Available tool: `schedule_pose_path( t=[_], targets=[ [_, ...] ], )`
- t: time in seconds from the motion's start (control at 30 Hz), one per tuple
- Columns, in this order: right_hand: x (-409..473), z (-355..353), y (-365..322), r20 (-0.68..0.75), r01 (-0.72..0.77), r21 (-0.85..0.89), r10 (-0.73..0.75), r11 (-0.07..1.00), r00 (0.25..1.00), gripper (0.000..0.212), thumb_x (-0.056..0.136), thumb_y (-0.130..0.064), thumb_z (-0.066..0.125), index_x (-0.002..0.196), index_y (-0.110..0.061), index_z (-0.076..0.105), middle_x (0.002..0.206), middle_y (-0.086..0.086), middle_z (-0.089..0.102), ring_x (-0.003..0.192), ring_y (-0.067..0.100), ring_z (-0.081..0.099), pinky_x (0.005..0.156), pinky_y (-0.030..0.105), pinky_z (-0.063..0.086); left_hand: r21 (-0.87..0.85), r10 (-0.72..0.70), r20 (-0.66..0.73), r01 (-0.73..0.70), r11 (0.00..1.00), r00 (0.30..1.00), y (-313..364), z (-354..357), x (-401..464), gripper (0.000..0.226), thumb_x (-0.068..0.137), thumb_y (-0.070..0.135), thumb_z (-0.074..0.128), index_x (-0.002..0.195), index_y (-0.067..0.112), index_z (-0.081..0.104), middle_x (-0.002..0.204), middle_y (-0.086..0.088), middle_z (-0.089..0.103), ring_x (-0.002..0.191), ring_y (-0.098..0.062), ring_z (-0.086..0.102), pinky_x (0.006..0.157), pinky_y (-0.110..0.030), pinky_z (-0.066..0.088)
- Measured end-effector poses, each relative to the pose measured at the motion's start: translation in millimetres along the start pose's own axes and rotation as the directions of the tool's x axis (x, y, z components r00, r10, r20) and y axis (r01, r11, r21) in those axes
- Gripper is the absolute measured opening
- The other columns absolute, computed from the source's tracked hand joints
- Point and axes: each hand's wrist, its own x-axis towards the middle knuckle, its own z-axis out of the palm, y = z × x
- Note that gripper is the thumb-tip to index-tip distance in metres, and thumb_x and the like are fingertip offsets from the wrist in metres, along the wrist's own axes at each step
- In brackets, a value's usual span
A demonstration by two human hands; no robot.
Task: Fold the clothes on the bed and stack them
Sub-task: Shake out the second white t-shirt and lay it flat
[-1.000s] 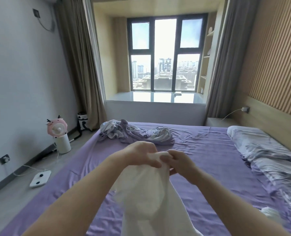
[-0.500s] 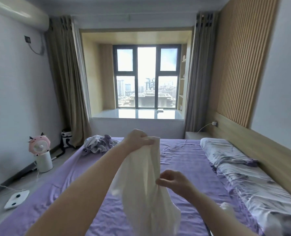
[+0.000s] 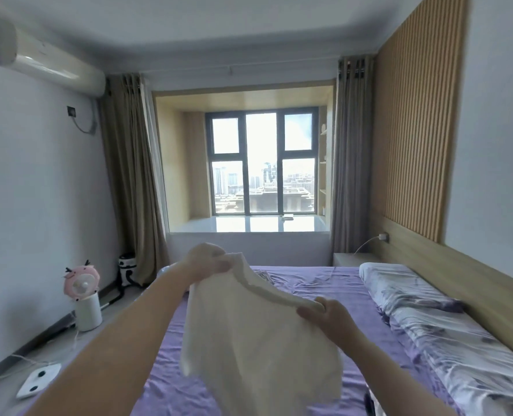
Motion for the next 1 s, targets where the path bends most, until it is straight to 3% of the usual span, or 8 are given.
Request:
schedule_pose_path(
  t=[0.1, 0.2, 0.37, 0.43, 0.57, 0.73, 0.87, 1.0],
  targets=[
    [4.0, -9.6, -8.5, -0.021, 0.028, 0.039, -0.027, 0.999, 0.999, 0.038, 0.076, -0.031, 0.075, 0.061, -0.019, 0.042, 0.057, -0.007, 0.042, 0.056, 0.010, 0.038, 0.053, 0.026, 0.030, -0.028, -0.069, 0.001, 0.069, 0.997, 0.998, -27.5, -3.7, -16.0, 0.036, 0.087, 0.019, 0.061, 0.054, 0.018, 0.046, 0.058, 0.005, 0.038, 0.059, -0.012, 0.037, 0.057, -0.027, 0.029],
    [5.0, -19.6, -18.4, 0.155, 0.006, 0.138, -0.028, 0.990, 0.988, 0.031, 0.074, -0.030, 0.073, 0.064, -0.018, 0.047, 0.061, -0.004, 0.044, 0.056, 0.009, 0.040, 0.052, 0.024, 0.031, -0.017, -0.147, -0.039, 0.147, 0.989, 0.988, -51.4, 1.4, -24.4, 0.035, 0.087, 0.016, 0.056, 0.053, 0.017, 0.052, 0.055, 0.012, 0.042, 0.062, -0.013, 0.041, 0.062, -0.027, 0.031],
    [8.5, -32.7, -36.1, 0.398, -0.157, 0.205, 0.065, 0.966, 0.915, 0.016, 0.069, -0.029, 0.061, 0.073, -0.015, 0.056, 0.070, 0.005, 0.042, 0.064, 0.015, 0.040, 0.055, 0.024, 0.031, -0.227, -0.284, -0.060, 0.264, 0.937, 0.957, -83.4, 16.6, -25.9, 0.034, 0.089, 0.025, 0.051, 0.103, -0.002, 0.066, 0.099, -0.008, 0.064, 0.100, -0.022, 0.056, 0.095, -0.034, 0.041],
    [9.5, -32.8, -38.1, 0.404, -0.158, 0.199, 0.066, 0.967, 0.912, 0.013, 0.082, -0.023, 0.064, 0.081, -0.010, 0.065, 0.076, 0.007, 0.052, 0.072, 0.016, 0.047, 0.062, 0.024, 0.037, -0.320, -0.296, -0.058, 0.263, 0.910, 0.953, -68.0, 14.3, -37.9, 0.028, 0.096, 0.017, 0.049, 0.109, -0.001, 0.064, 0.112, -0.011, 0.063, 0.102, -0.020, 0.055, 0.097, -0.032, 0.040],
    [2.9, -24.0, -43.8, 0.353, -0.119, 0.236, 0.029, 0.964, 0.935, 0.013, 0.085, -0.021, 0.068, 0.080, -0.009, 0.069, 0.074, 0.004, 0.061, 0.069, 0.016, 0.054, 0.065, 0.026, 0.043, -0.344, -0.223, 0.081, 0.237, 0.909, 0.971, -50.0, 1.5, -61.9, 0.012, 0.081, 0.015, 0.066, 0.073, 0.017, 0.056, 0.073, 0.001, 0.055, 0.066, -0.009, 0.051, 0.058, -0.019, 0.040],
    [-5.0, -6.5, -63.7, 0.214, -0.068, 0.211, 0.022, 0.975, 0.977, 0.019, 0.080, -0.028, 0.073, 0.071, -0.016, 0.062, 0.069, -0.002, 0.058, 0.062, 0.010, 0.051, 0.055, 0.018, 0.040, -0.044, -0.171, 0.226, 0.185, 0.982, 0.959, -56.4, -10.0, -75.5, 0.047, 0.065, 0.030, 0.083, 0.096, 0.033, 0.047, 0.095, 0.008, 0.054, 0.089, -0.010, 0.055, 0.076, -0.019, 0.045],
    [-13.0, 16.3, -87.8, 0.160, -0.040, 0.194, 0.009, 0.980, 0.987, 0.023, 0.079, -0.031, 0.074, 0.069, -0.017, 0.059, 0.069, 0.000, 0.054, 0.063, 0.012, 0.048, 0.055, 0.020, 0.038, 0.034, -0.024, -0.011, 0.024, 0.999, 1.000, -60.3, -16.9, -85.5, 0.017, 0.081, 0.030, 0.071, 0.090, 0.021, 0.059, 0.085, 0.004, 0.059, 0.083, -0.014, 0.057, 0.075, -0.021, 0.044],
    [-29.1, 52.8, -122.4, 0.119, -0.086, 0.316, 0.050, 0.945, 0.992, 0.017, 0.082, -0.024, 0.071, 0.075, -0.013, 0.060, 0.072, 0.004, 0.057, 0.062, 0.015, 0.052, 0.052, 0.021, 0.042, -0.271, -0.037, -0.197, -0.018, 0.962, 0.980, -53.3, -19.4, -97.8, 0.008, 0.087, 0.018, 0.065, 0.087, 0.011, 0.062, 0.070, 0.008, 0.056, 0.069, -0.011, 0.053, 0.062, -0.015, 0.040]
  ],
)
